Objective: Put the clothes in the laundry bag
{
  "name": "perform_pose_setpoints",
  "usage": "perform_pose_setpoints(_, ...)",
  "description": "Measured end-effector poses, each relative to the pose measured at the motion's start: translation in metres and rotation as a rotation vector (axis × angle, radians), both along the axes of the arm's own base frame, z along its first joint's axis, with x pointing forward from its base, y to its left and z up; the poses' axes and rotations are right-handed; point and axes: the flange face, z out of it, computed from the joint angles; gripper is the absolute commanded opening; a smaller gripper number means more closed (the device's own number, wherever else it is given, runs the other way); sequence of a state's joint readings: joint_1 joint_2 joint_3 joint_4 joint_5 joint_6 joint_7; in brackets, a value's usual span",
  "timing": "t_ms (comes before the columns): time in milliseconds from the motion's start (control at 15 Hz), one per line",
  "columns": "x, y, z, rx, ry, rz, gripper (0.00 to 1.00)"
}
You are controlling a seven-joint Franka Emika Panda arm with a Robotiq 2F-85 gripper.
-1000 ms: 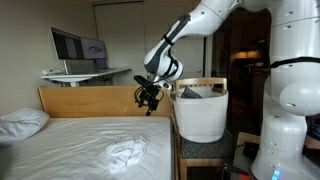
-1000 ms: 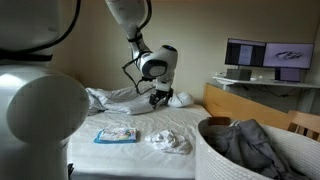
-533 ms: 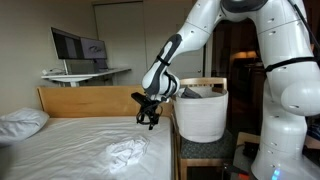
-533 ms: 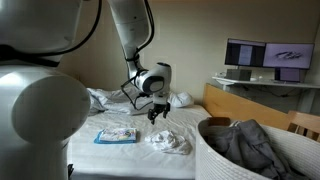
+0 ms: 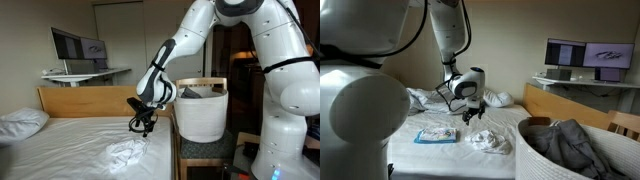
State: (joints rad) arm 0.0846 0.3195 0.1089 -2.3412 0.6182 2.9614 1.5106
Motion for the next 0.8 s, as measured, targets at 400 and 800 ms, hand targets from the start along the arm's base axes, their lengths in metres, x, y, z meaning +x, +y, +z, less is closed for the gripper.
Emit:
perform_pose_setpoints(400, 0.022, 0.022, -0.041, -0.046, -0.105, -0.03, 1.0)
perform_pose_setpoints(800, 0.04, 0.019, -0.089, -0.09, -0.135, -0.062, 1.0)
